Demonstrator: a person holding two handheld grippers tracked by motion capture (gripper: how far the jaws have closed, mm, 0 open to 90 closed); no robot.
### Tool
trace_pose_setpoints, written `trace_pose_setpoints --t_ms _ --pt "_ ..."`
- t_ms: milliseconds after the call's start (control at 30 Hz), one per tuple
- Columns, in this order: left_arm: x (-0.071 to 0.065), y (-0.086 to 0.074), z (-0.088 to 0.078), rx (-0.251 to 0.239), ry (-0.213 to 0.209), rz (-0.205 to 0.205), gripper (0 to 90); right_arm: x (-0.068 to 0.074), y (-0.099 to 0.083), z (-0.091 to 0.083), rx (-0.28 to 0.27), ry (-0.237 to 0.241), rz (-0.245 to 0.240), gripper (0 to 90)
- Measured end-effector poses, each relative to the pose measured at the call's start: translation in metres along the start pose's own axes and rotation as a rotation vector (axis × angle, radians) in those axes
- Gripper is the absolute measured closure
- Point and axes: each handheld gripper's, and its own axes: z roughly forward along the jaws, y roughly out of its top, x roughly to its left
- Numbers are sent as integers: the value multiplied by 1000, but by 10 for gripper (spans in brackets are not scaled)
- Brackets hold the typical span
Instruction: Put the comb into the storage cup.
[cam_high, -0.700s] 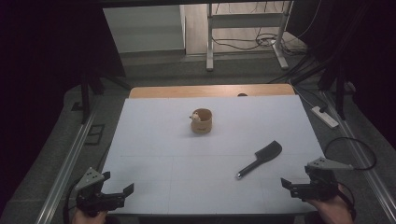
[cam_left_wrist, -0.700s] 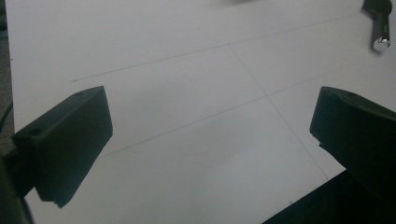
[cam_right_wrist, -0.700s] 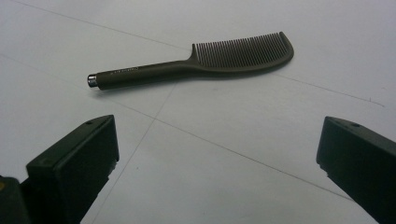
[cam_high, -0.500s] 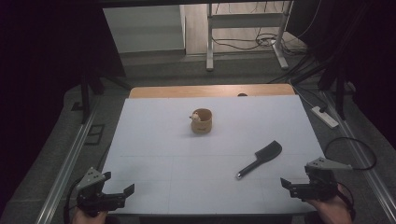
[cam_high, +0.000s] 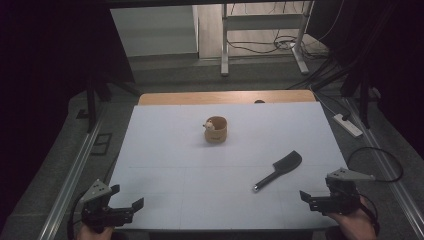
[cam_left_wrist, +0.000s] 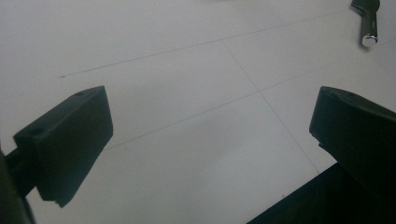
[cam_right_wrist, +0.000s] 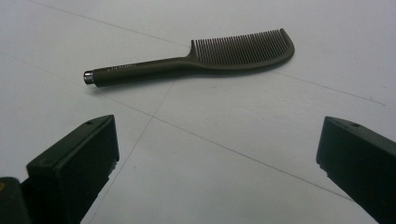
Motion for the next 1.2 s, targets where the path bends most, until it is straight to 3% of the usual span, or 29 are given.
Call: trace_pose_setpoints --t_ms 233,500,667,900,1067,1200 --pt "1 0 0 -3 -4 -4 2 1 1 -1 -4 24 -9 0" --pt "1 0 0 -3 -3 -4 2 2 5 5 31 53 -27 0" --pt "1 0 0 -5 -5 -9 2 2 7 6 19 62 -25 0" --pt "2 0 0 -6 -6 -12 2 5 12 10 -2 98 -65 0" --pt "2 0 0 -6 -5 -13 1 7 18 15 10 141 -69 0" --pt "2 0 0 -5 -4 -14 1 9 23 21 17 144 -72 0"
